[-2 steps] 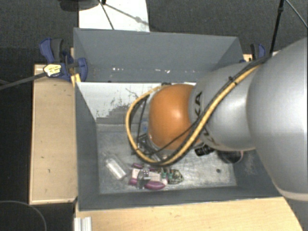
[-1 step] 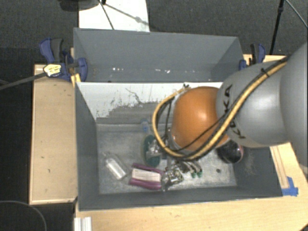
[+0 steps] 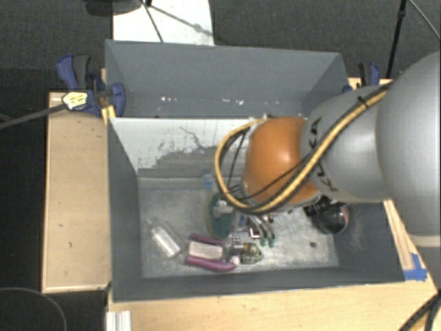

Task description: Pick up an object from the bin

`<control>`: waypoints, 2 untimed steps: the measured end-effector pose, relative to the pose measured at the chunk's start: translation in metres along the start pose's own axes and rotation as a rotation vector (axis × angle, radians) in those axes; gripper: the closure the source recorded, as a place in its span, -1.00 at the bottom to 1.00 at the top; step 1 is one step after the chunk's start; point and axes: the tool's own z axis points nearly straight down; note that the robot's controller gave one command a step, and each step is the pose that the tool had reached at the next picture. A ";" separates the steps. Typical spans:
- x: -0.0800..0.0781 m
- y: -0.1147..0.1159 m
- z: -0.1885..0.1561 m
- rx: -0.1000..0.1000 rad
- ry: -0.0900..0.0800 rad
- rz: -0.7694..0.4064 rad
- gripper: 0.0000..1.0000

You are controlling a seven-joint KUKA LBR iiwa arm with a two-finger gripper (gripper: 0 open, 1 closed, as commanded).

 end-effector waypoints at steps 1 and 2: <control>-0.005 -0.009 0.017 -0.008 -0.019 0.116 -1.00; -0.016 -0.032 0.023 -0.006 -0.015 0.119 -1.00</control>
Offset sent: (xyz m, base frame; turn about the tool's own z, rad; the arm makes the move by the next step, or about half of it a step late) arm -0.0002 -0.0237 -0.0434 0.1531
